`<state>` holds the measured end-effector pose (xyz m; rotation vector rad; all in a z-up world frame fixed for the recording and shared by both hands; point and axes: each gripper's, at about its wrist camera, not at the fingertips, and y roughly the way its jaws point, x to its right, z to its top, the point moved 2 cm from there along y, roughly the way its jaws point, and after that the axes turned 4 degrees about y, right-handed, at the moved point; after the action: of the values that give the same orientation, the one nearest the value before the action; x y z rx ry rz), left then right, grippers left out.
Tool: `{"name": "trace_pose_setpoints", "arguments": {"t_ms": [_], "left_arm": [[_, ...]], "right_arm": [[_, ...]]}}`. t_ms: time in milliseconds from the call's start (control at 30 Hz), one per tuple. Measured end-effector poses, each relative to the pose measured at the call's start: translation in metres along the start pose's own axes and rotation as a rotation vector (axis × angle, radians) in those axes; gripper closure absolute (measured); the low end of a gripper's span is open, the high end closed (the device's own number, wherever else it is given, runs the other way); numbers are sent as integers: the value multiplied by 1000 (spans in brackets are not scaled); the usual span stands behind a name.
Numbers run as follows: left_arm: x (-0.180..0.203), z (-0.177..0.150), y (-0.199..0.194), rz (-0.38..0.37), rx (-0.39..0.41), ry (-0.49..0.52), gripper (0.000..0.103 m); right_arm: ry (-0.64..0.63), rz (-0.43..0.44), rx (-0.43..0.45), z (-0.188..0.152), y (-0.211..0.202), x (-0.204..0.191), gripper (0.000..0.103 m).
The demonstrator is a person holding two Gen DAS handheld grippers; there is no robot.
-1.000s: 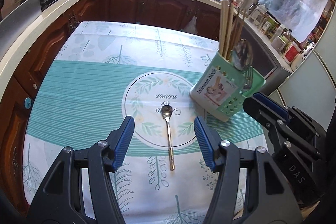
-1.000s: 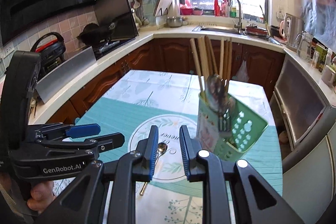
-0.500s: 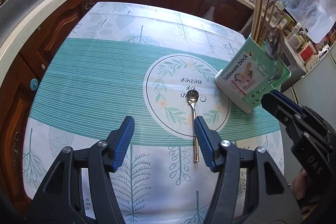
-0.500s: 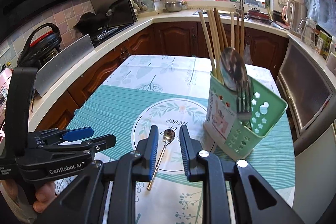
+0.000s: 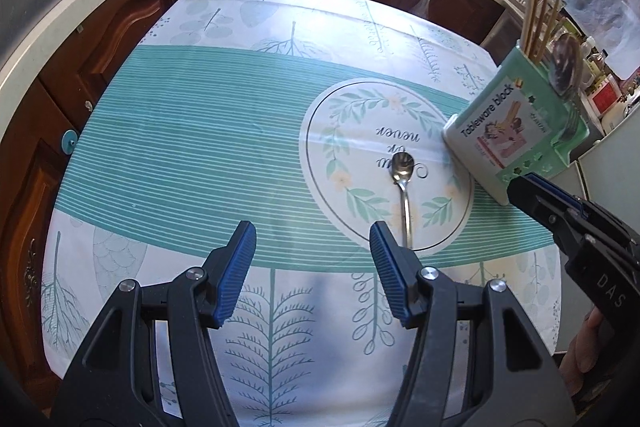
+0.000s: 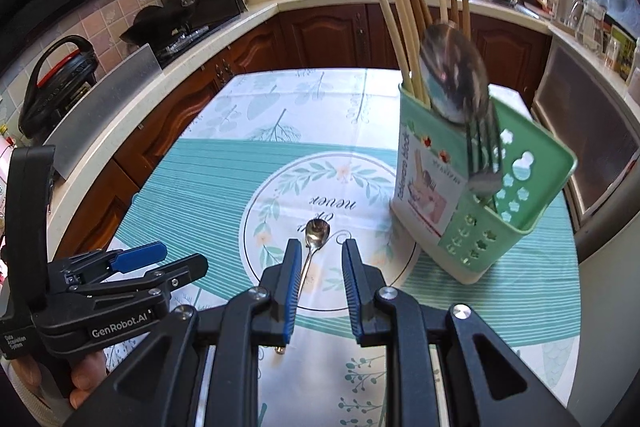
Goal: Organize utensils
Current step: 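Lower the right tool onto the small gold-handled spoon and grasp it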
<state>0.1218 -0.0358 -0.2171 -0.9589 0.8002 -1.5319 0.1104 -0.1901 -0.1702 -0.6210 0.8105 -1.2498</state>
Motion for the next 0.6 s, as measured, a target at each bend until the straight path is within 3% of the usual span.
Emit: {"name": "trace_pose_setpoints", "arguments": {"t_ms": [233, 600], "left_arm": [[-7, -3, 17, 16, -45, -5, 47], [-16, -5, 24, 5, -67, -21, 47]], "right_arm": [[-18, 6, -90, 1, 26, -5, 82], [71, 48, -369, 2, 100, -8, 82]]}}
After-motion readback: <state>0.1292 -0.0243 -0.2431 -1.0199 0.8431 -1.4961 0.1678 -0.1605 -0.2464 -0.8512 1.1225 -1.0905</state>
